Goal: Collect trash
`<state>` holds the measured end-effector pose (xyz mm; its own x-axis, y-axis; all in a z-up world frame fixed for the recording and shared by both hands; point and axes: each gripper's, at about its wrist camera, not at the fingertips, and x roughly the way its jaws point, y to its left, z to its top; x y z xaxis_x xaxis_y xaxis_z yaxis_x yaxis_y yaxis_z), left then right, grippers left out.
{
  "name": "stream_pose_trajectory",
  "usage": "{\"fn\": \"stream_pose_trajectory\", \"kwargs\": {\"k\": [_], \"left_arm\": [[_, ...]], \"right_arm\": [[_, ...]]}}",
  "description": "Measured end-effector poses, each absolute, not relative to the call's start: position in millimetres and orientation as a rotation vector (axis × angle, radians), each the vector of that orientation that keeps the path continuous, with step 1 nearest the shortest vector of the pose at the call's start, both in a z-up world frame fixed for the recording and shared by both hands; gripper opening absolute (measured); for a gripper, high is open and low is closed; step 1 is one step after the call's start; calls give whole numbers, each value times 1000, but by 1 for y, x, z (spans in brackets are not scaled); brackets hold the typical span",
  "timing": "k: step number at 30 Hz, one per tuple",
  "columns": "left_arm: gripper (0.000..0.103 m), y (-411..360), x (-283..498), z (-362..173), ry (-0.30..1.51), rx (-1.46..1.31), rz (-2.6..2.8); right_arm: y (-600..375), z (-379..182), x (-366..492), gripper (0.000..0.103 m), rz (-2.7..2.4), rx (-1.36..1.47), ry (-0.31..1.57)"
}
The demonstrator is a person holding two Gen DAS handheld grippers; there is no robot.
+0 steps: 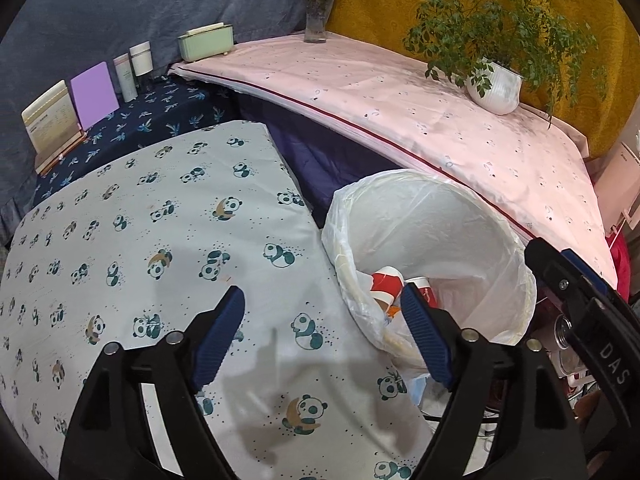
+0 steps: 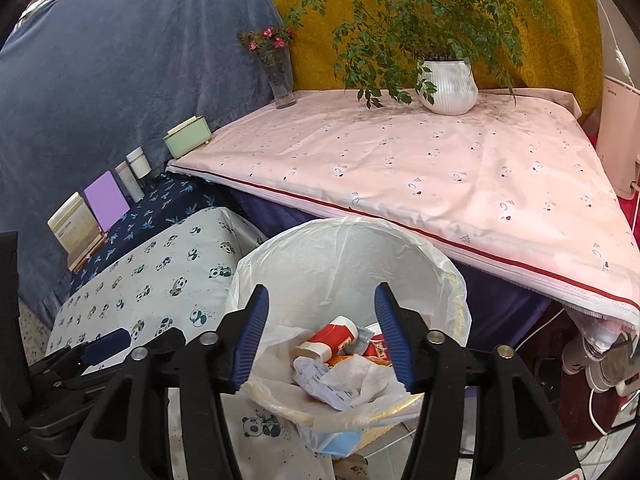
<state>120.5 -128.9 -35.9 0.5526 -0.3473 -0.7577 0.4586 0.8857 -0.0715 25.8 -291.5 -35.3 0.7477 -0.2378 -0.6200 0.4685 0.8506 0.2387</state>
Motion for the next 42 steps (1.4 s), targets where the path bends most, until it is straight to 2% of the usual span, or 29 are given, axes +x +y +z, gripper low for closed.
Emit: {"fn": "stream_pose_trajectory", "kwargs": {"k": [4, 13, 26, 30, 42], "left_arm": [[80, -121, 116, -34, 856, 141, -468], [86, -107, 100, -34, 852, 157, -451], [90, -89, 81, -43, 862, 185, -430], [91, -83, 77, -48, 870, 187, -419], [92, -71, 66, -58, 869, 195, -384]], "right_arm": [[-286, -30, 19, 68, -400, 374, 615], [-272, -23, 2, 83, -403, 333, 629], [-253, -31, -10, 85, -407, 237, 715], [-249, -37, -14, 97, -426, 210, 728], [-242, -48, -26, 97, -431, 195, 743]]}}
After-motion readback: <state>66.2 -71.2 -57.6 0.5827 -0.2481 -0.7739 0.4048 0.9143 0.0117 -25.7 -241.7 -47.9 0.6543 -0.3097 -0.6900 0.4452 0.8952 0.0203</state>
